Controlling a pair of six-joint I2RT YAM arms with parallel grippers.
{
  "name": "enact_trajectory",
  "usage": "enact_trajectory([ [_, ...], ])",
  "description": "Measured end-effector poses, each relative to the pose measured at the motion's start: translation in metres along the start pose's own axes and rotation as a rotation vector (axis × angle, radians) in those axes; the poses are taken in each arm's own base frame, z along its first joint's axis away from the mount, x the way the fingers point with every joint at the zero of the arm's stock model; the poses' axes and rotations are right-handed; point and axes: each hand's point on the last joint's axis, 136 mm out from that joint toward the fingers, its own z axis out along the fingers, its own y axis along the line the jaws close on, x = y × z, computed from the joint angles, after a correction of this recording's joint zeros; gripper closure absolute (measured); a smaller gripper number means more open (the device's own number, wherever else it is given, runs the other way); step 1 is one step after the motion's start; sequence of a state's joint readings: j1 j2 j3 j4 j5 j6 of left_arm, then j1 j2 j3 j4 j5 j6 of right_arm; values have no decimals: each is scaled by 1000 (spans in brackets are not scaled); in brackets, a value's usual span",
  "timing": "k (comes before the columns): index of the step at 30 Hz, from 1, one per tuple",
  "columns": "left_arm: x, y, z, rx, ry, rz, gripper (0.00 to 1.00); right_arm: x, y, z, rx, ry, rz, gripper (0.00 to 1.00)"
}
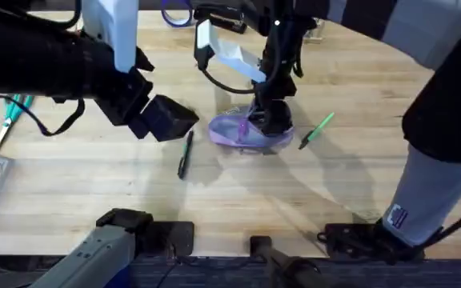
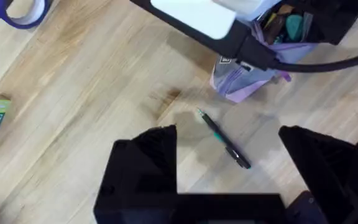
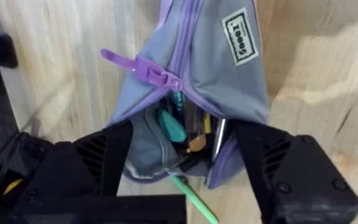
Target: Unzip the bag, pick up the pens from the table one at a time and place them inside, then zip the bag closed.
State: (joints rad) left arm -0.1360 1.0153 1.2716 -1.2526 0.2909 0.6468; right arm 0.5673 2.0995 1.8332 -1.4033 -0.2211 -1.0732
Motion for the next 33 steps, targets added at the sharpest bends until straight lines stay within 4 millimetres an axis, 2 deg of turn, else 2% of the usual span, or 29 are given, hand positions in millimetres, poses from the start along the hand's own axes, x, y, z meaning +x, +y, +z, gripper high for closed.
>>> enact_trajectory([
  [14,0,0,0,0,0,0,6,1,-1,0,8,10,58,6],
  [18,0,0,0,0,0,0,6,1,2,-9,33,0,77,6],
  [23,0,0,0,0,0,0,8,4,8,-47,134,-66,124,5],
  [24,0,0,0,0,0,0,6,9,13,-73,200,-112,155,5],
  [26,0,0,0,0,0,0,6,13,15,-90,248,-148,184,5],
  [33,0,0,0,0,0,0,6,33,18,-134,373,-250,319,5],
])
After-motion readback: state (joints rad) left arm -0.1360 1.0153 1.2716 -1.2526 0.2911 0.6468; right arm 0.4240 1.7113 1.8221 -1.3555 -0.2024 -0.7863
